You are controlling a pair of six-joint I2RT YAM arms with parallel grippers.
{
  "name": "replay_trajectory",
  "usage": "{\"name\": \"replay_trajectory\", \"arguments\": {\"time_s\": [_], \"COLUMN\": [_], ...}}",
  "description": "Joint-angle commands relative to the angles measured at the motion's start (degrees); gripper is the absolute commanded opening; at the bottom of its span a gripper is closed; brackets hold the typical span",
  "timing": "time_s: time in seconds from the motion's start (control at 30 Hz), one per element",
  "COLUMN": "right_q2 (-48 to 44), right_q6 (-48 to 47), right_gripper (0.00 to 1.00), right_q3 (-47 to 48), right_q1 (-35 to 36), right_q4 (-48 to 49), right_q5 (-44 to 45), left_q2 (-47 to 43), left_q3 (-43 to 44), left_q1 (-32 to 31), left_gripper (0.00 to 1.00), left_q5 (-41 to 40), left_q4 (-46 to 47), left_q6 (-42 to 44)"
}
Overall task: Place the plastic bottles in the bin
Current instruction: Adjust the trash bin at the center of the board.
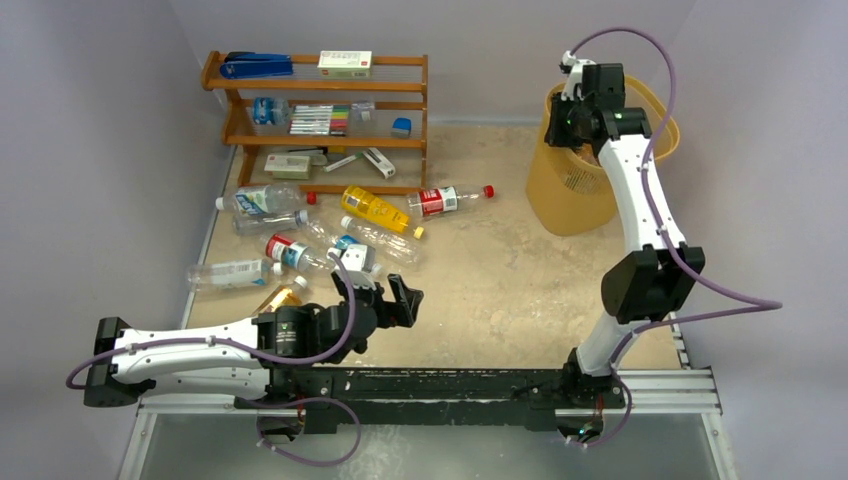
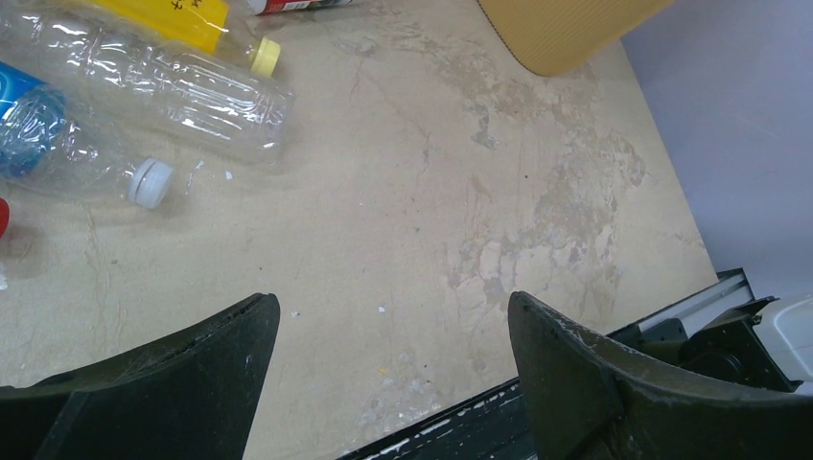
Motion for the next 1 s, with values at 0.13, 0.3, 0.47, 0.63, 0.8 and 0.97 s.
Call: {"name": "replay_trajectory", "arguments": {"time_s": [0.13,0.3,0.47,0.63,0.8,0.97], "right_q2": [-2.5,-1.7,-1.4,-2.5,-3.2,-2.7], "right_q6": [5.0,5.5,5.2,5.2,4.3,4.4], "right_gripper": [0.13,0.09,0.07,0.04,0.03,0.05], "right_q3": [12.7,17.7,12.2,7.7,5.4,1.7], "right_q1": [0.2,0.2,0.2,0.4,1.9,1.9], "right_q4": [-4.0,-7.2,-4.5,-2.4,-1.1,1.5], "right_q5": [-2.1,-1.9,0.0,4.5,14.0,11.0], "left_q2": [-0.1,-1.0,-1.1,-1.5,-1.2,-0.4], "left_q3": [0.3,-0.4,-0.9,-1.2,-1.4,-1.0], "left_q1": [-0.2,-0.3,-0.3,-0.5,-0.5,-0.5], "left_gripper": [0.89,0.89,0.89,0.89,0.89,0.89], "left_q5": [-0.1,-0.3,-0.1,-0.1,-0.1,0.0], "left_q4": [2.5,2.2,2.6,2.3,3.0,3.1], "left_q6": [-0.6,-1.1,-1.2,-1.5,-1.4,-1.2]}}
